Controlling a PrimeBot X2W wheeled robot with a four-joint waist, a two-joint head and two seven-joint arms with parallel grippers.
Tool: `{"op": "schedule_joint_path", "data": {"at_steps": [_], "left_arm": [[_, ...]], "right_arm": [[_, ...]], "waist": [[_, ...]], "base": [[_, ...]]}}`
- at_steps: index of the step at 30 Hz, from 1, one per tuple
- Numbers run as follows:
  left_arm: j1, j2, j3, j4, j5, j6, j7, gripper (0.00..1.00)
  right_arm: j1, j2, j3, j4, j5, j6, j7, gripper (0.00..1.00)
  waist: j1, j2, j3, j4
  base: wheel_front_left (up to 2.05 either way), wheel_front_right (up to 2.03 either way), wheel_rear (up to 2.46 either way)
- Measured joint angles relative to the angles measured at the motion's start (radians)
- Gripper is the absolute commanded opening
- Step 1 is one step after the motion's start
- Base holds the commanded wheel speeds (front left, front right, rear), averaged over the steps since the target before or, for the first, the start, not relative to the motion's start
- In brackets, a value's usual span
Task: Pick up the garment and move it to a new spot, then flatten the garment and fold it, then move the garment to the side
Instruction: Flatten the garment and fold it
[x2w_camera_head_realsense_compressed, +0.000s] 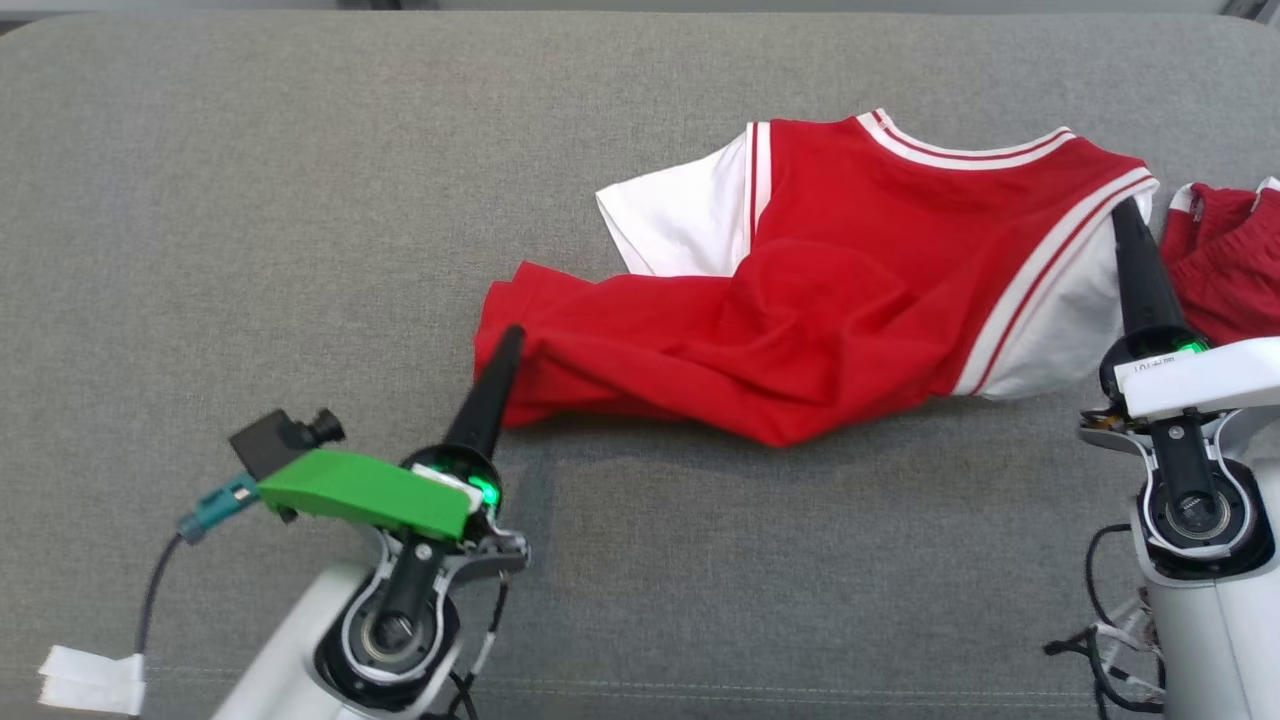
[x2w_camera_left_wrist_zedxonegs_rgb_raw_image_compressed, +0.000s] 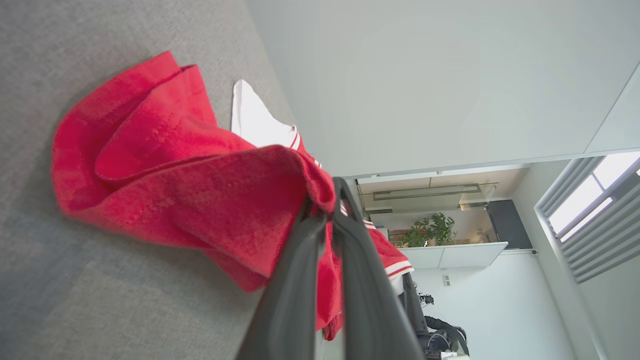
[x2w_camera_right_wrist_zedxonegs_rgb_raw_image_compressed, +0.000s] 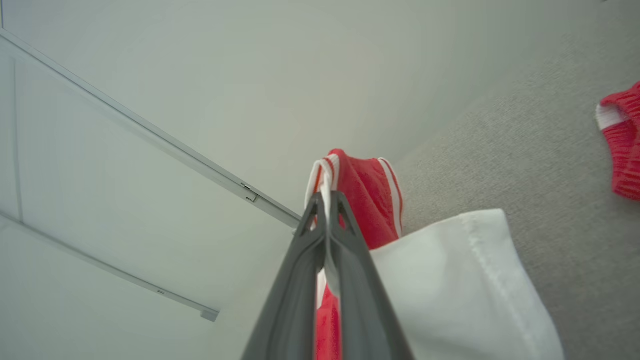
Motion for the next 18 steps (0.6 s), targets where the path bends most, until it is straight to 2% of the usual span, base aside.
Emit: {"op": "schedule_joint_path", "data": {"at_steps": [2, 4, 7, 9, 12, 16, 18], "left_arm": [[-0.01, 0.018, 0.043, -0.069, 0.005, -0.024, -0.012, 0.0], [-0.022, 0.034, 0.09, -0.135, 0.01, -0.04, -0.021, 0.0], [-0.023, 0.077, 0.177, -0.245, 0.061, -0.046, -0.029, 0.0], [-0.018, 0.096, 0.227, -0.298, 0.07, -0.044, -0.029, 0.0], [0.007, 0.114, 0.303, -0.385, 0.077, -0.029, -0.029, 0.0], [0.068, 0.128, 0.396, -0.501, 0.096, 0.005, -0.029, 0.0], [0.084, 0.128, 0.43, -0.53, 0.106, 0.016, -0.029, 0.0]], "right_arm": [[-0.005, 0.078, -0.025, -0.033, 0.11, 0.005, 0.0, 0.0], [-0.014, 0.128, -0.061, -0.061, 0.193, 0.004, 0.0, 0.0], [-0.02, 0.207, -0.148, -0.124, 0.35, -0.022, -0.007, 0.0], [-0.019, 0.208, -0.169, -0.166, 0.423, -0.03, -0.01, 0.0], [-0.013, 0.171, -0.191, -0.25, 0.529, -0.032, -0.017, 0.0], [0.011, 0.158, -0.168, -0.384, 0.678, -0.031, -0.016, 0.0], [0.023, 0.154, -0.159, -0.421, 0.711, -0.031, -0.016, 0.0]], "waist": [[0.0, 0.0, -0.014, 0.002], [0.0, 0.0, -0.029, 0.004], [0.0, 0.0, -0.06, 0.01], [0.0, 0.0, -0.077, 0.015], [0.0, 0.0, -0.099, 0.021], [0.0, 0.0, -0.127, 0.024], [0.0, 0.0, -0.134, 0.023]], "base": [[0.0, 0.0, 0.0], [0.0, 0.0, 0.0], [0.0, 0.0, 0.0], [0.0, 0.0, 0.0], [0.0, 0.0, 0.0], [0.0, 0.0, 0.0], [0.0, 0.0, 0.0]]}}
